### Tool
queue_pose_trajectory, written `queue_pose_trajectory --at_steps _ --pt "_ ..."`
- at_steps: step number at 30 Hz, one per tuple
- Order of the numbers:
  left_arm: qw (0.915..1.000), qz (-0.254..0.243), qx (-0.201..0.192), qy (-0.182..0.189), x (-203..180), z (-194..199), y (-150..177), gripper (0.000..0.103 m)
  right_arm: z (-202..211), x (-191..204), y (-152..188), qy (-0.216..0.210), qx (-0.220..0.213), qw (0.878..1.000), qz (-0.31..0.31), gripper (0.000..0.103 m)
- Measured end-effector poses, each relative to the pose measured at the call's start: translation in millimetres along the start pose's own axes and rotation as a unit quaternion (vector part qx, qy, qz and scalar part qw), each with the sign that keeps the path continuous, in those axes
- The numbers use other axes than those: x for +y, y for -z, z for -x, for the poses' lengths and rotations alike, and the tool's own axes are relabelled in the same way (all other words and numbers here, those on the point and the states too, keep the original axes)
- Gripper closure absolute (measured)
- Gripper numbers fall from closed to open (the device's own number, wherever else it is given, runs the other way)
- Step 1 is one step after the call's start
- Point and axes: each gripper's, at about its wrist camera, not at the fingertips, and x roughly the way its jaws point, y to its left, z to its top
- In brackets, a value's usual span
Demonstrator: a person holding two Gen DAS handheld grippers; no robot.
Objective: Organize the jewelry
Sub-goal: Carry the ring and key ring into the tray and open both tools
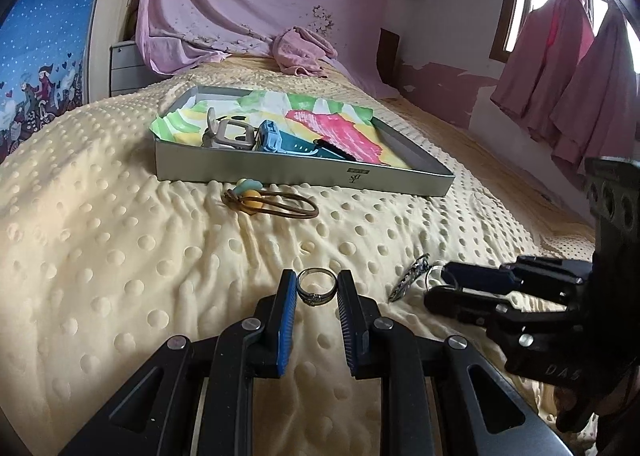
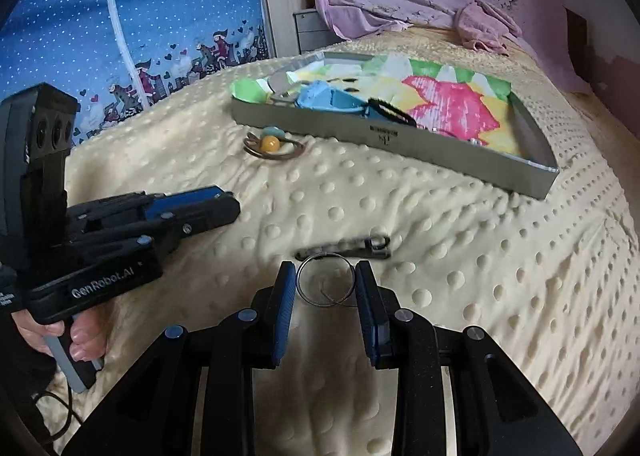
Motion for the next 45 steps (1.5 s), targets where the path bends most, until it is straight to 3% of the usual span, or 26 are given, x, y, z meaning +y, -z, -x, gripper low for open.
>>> queue_pose_trajectory --at_steps 7,14,23,28,35,42,45 --pt "0.9998 -0.009 -0.013 0.013 -8 4 -18 0.083 26 -7 -12 0.014 -0.053 0.998 -0.002 0.076" --pt "0.9988 -0.021 -0.033 0.029 -22 -11 -63 0.083 41 -35 -48 0.039 -0.111 0.993 -0.015 0.076" --pt "0.9987 -0.001 -0.028 0.043 -23 -75 -129 0.083 19 -97 -104 0.073 -0.153 0.985 -0.040 0.076" --pt "0.9996 0.014 0.008 0.022 -18 -119 -143 0.083 -15 -123 -113 0.074 -0.140 0.986 -0.060 0.076" --pt "0.9979 0.019 0.061 0.006 -16 -154 -142 0.083 -63 -139 -106 0.069 -0.084 0.991 -0.081 0.076" --pt "0.9981 0.023 0.056 0.011 -16 -151 -136 0.081 -76 -144 -100 0.068 -0.061 0.991 -0.097 0.075" --pt "0.9984 0.028 0.047 0.015 -15 -145 -136 0.075 -73 -144 -97 0.072 -0.066 0.990 -0.102 0.060"
